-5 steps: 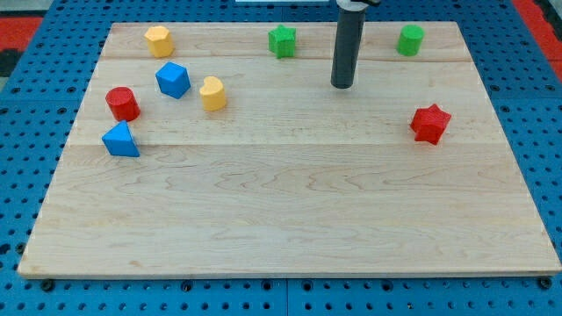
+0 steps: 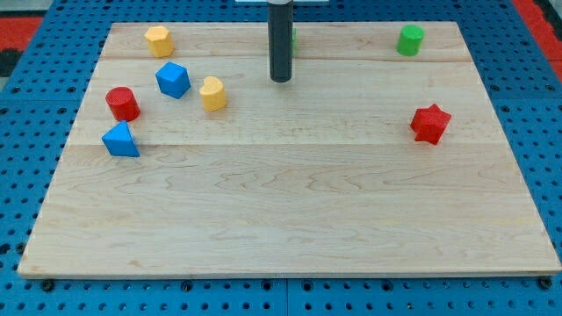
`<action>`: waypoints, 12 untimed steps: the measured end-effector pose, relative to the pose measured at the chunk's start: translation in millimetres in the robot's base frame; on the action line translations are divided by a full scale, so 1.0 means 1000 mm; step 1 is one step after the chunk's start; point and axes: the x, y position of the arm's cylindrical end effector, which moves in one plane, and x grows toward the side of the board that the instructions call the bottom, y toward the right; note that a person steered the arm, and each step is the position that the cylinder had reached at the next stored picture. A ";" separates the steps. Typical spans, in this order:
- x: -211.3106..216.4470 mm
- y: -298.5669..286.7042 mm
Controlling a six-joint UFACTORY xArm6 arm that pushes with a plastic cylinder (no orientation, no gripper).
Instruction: Move the red star diagonally to the bottom right of the green star
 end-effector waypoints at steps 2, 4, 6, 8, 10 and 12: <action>-0.009 0.013; -0.003 0.240; 0.043 0.294; 0.084 0.281; 0.082 0.192; 0.081 0.204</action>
